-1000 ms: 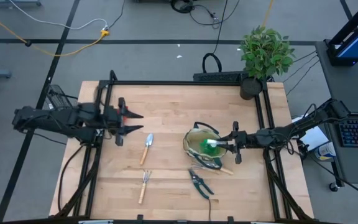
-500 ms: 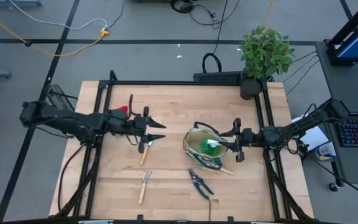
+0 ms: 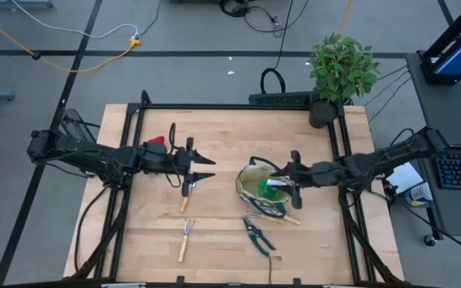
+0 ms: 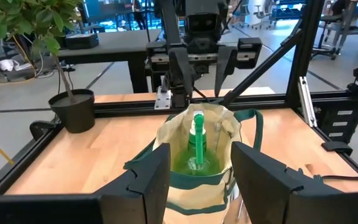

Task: Pick & Place Garden tools in Gardening bag
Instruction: Put the green spray bottle into the white gardening bag, then put the red gloves into the white gardening bag

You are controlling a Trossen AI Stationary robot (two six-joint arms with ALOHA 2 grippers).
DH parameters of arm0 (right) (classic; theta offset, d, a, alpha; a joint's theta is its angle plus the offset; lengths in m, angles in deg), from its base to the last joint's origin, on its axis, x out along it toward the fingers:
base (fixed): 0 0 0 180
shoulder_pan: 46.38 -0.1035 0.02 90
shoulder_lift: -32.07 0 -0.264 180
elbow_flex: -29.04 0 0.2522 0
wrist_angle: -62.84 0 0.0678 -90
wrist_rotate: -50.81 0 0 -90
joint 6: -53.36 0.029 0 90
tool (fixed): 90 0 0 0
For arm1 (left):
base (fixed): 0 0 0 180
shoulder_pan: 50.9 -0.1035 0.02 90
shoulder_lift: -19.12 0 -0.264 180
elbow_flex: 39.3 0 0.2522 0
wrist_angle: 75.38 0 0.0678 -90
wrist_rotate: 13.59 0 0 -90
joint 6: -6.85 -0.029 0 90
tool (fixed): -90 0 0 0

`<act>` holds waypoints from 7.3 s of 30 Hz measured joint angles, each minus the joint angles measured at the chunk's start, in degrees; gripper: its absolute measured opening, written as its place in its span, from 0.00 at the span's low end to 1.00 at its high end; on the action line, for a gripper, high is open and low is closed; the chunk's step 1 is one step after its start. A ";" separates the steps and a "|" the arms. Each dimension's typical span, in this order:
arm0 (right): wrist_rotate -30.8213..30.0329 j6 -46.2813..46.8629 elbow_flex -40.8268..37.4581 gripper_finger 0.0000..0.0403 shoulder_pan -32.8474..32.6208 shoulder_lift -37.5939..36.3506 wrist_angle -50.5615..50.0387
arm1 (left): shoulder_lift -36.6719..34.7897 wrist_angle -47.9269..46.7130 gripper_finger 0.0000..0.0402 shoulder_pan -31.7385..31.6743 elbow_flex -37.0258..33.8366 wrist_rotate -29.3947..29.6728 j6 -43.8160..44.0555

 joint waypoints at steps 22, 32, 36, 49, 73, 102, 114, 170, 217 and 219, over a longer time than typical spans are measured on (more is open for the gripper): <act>4.50 5.00 0.01 0.24 2.61 6.20 -5.26 | -0.02 -1.72 0.44 0.00 0.02 -0.15 0.07; 4.63 4.74 -0.01 0.11 4.27 6.18 -4.45 | 7.82 -8.45 0.40 0.11 8.11 -3.54 2.18; 5.26 4.72 -0.01 0.11 5.32 6.18 -3.78 | 14.88 -23.72 0.33 0.09 19.12 -2.73 -5.01; 7.49 4.51 -0.04 0.12 5.96 6.18 -4.68 | 32.87 -39.48 0.44 0.54 38.40 -6.75 -33.58; 7.46 4.70 -0.04 0.12 5.96 6.18 -4.60 | 37.99 -47.79 0.27 -0.53 39.74 -2.75 -42.36; 19.98 -1.96 -0.04 0.12 5.87 5.79 -3.59 | 37.70 -55.71 0.01 1.51 39.72 16.58 -41.13; 23.17 -12.96 -0.06 0.12 5.81 5.83 -2.65 | 37.05 -51.16 0.03 1.38 39.65 17.22 -45.49; 23.63 -15.57 -0.10 0.42 7.82 0.76 3.10 | 26.39 -57.50 0.20 2.51 39.67 23.60 -30.41; 23.41 -13.63 -4.35 0.43 7.71 0.38 5.46 | 0.52 -80.69 0.46 -27.07 9.85 22.16 38.85; 23.49 -12.92 -5.85 0.43 7.72 0.41 9.23 | 0.52 -79.98 0.46 -27.35 8.71 22.18 39.10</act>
